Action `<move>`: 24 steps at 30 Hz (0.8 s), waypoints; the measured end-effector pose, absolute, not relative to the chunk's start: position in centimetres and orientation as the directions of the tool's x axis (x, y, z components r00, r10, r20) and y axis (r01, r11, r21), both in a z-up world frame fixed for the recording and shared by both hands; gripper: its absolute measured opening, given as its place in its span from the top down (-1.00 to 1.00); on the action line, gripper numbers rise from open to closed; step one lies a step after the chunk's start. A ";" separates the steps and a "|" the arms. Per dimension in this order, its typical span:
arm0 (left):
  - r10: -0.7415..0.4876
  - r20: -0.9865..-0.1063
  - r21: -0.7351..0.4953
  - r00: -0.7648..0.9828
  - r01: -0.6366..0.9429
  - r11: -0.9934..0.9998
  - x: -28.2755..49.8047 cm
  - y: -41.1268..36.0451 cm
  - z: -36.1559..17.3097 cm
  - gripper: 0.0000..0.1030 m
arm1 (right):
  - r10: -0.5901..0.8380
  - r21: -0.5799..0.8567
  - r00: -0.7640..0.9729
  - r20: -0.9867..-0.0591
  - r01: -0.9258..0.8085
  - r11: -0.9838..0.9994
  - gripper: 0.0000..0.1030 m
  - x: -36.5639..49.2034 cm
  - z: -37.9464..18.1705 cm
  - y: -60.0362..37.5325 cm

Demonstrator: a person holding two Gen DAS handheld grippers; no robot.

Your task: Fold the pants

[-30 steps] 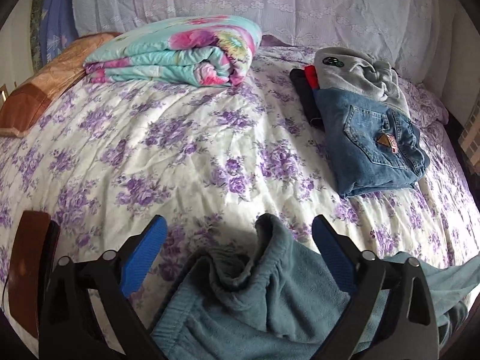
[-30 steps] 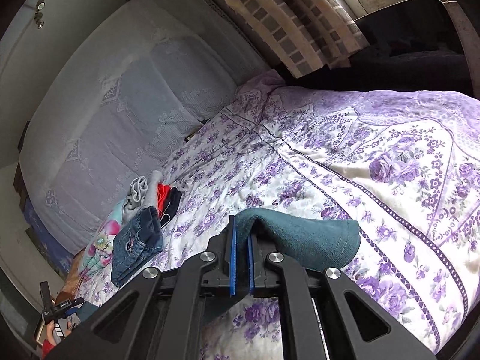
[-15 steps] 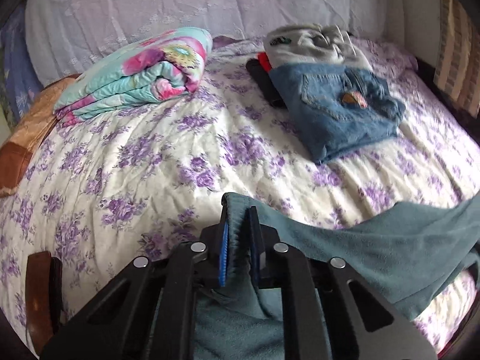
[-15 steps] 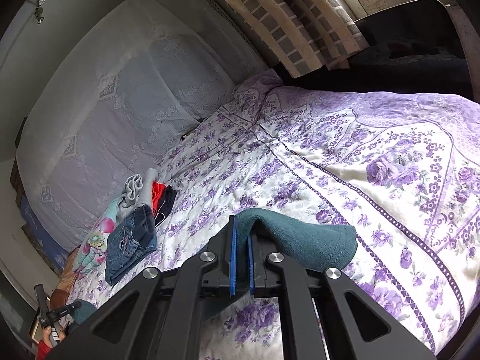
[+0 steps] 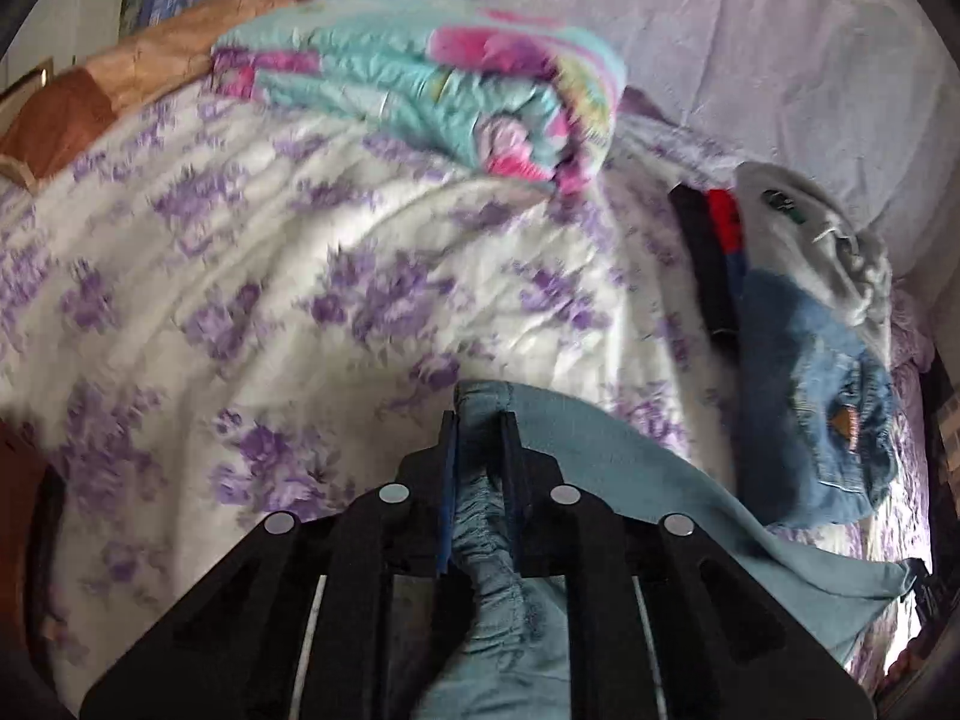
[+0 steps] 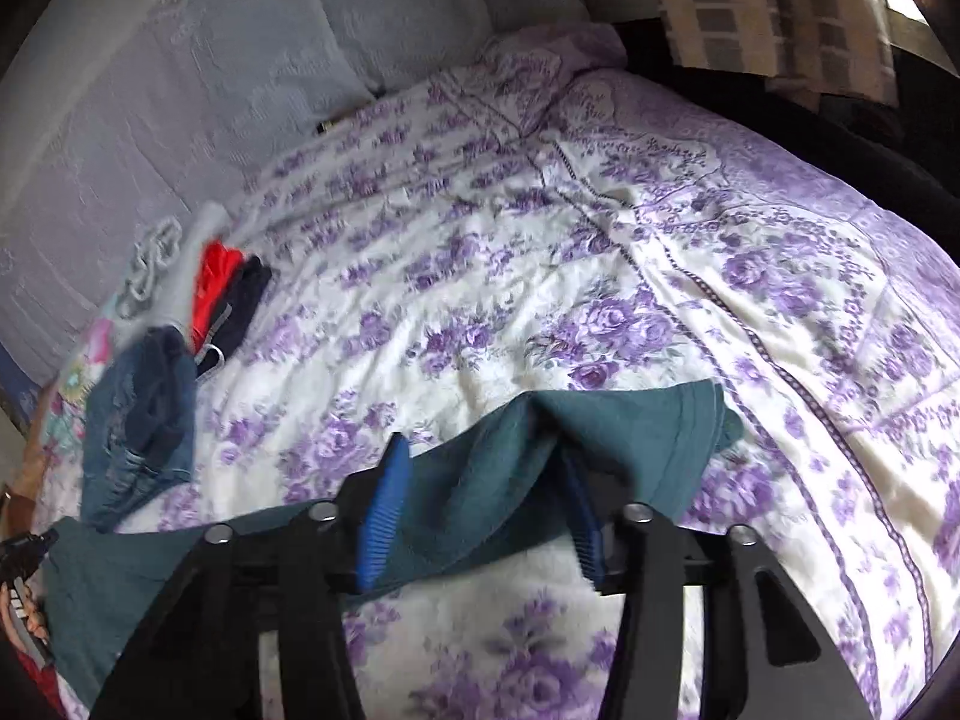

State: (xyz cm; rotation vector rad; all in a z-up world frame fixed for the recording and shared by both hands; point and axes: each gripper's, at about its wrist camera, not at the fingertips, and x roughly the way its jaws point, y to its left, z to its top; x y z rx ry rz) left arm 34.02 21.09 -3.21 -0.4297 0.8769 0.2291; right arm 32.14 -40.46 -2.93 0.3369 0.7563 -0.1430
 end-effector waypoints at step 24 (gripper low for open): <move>0.016 -0.668 -0.442 0.744 -0.415 0.795 31.0 23.9 -3.6 -0.73 | -0.224 -0.132 0.681 -0.697 0.186 0.974 0.04 28.4 -1.9 -37.9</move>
